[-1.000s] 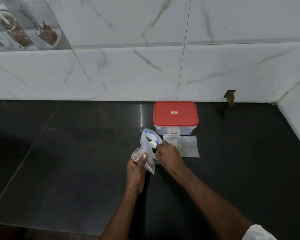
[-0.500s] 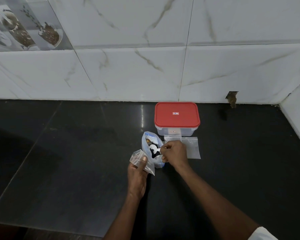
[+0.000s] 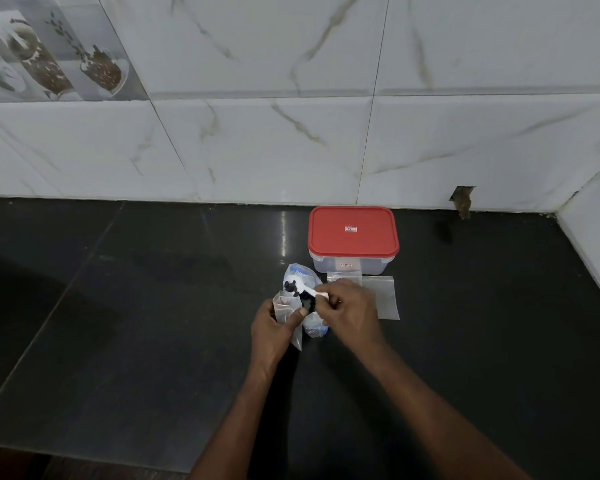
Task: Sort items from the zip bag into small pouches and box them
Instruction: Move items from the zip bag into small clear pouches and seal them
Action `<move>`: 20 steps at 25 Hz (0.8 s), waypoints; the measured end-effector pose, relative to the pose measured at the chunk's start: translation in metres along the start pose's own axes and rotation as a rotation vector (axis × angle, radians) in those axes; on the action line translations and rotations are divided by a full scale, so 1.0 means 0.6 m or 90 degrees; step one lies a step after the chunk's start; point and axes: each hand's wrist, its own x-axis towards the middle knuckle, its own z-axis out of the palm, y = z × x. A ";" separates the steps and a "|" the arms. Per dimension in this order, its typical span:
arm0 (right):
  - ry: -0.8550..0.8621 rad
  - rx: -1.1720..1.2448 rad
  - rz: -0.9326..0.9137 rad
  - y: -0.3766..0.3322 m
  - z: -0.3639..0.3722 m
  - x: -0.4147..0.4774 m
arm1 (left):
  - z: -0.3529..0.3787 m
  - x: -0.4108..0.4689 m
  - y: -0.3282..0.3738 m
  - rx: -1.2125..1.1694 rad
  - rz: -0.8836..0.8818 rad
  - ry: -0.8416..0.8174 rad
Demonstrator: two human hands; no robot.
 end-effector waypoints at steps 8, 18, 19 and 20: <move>-0.048 -0.324 -0.396 0.044 0.015 -0.053 | -0.002 0.004 -0.002 0.024 0.013 0.001; 0.011 -0.192 0.013 0.064 0.015 -0.016 | -0.015 -0.009 -0.027 -0.049 -0.039 -0.034; -0.032 -0.220 -0.006 0.069 0.019 -0.016 | -0.016 -0.015 -0.029 -0.073 -0.044 -0.049; -0.072 -0.247 -0.025 0.068 0.021 -0.015 | -0.016 -0.020 -0.031 -0.108 -0.051 -0.062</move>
